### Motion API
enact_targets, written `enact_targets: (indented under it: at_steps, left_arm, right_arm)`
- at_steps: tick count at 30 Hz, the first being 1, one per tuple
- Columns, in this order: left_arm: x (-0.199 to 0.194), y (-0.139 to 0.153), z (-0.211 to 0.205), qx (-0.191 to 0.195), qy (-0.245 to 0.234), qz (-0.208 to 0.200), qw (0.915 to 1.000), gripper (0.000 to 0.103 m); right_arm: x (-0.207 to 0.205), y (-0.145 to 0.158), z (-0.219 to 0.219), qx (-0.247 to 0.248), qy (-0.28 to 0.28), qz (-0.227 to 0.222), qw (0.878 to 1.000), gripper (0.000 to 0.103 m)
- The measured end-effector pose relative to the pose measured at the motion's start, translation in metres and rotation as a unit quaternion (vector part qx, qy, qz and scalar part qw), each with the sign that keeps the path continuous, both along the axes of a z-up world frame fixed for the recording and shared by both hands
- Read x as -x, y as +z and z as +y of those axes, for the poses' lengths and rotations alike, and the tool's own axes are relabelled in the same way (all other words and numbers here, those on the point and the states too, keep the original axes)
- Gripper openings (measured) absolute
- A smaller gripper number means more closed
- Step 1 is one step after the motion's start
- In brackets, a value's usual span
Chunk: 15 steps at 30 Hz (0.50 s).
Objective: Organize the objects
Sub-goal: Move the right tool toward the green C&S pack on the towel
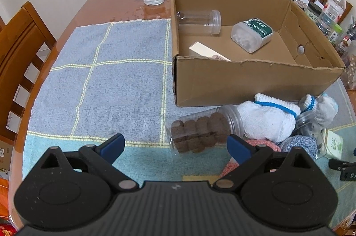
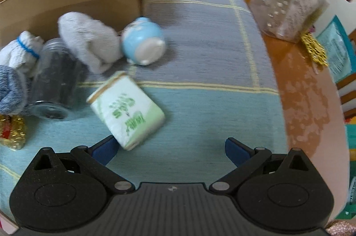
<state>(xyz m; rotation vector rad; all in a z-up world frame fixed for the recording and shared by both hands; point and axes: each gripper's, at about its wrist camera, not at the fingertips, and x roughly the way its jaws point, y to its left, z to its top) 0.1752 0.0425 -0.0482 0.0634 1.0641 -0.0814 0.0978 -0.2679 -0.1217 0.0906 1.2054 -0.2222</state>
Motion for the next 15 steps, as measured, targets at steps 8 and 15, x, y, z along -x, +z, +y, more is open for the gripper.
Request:
enact_targets:
  at_steps: [8, 15]
  left_arm:
    - [-0.002, 0.002, -0.001, 0.003, 0.001, -0.002, 1.0000, 0.098]
    - [-0.007, 0.002, -0.002, 0.009, 0.003, 0.003, 1.0000, 0.098]
  right_arm:
    - [0.000, 0.013, -0.006, -0.040, 0.001, -0.019, 0.999, 0.103]
    - [-0.024, 0.009, 0.012, -0.053, 0.002, -0.043, 0.998, 0.103]
